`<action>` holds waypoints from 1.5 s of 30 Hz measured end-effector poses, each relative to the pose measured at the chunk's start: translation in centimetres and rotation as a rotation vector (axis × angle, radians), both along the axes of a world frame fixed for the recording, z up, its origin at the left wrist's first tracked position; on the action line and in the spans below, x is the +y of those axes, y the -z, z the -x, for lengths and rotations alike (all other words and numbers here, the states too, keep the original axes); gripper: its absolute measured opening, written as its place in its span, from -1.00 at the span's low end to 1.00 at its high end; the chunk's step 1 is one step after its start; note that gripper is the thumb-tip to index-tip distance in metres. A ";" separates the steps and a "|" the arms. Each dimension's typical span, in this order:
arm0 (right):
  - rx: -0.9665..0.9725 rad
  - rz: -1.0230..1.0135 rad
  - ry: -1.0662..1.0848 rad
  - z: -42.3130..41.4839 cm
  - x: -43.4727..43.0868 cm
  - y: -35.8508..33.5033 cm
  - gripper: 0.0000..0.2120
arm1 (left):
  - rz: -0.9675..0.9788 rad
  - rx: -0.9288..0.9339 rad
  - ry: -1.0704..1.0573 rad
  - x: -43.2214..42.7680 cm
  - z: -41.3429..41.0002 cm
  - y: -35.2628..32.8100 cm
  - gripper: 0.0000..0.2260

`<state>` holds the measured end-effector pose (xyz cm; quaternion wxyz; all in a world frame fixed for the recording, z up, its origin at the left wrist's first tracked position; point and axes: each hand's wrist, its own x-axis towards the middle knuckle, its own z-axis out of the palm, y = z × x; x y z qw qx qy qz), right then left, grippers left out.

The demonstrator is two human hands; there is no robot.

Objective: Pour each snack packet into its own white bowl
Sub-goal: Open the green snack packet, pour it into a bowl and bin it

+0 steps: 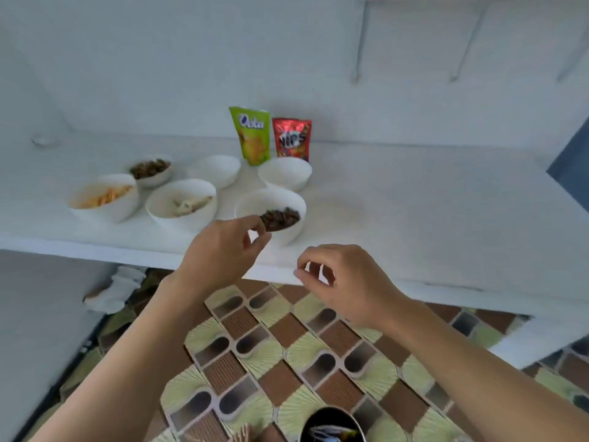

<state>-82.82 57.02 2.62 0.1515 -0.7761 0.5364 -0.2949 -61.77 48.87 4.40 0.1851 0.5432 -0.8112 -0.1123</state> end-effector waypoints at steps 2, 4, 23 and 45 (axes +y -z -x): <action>-0.026 0.023 0.016 -1.3 -2.7 -0.3 -0.88 | 0.018 0.016 0.012 -2.0 -1.9 -0.5 -0.85; -0.036 0.048 0.030 -2.8 -5.6 -0.4 -0.88 | 0.026 0.046 0.021 -4.4 -3.7 -1.0 -0.86; -0.076 0.170 0.383 -12.4 -33.4 -4.2 -0.87 | 0.110 0.119 0.230 -32.3 -13.1 -5.2 -0.91; 0.307 0.083 0.486 -7.1 -56.3 -1.5 -0.78 | 0.060 0.097 0.233 -55.7 -3.0 0.8 -0.79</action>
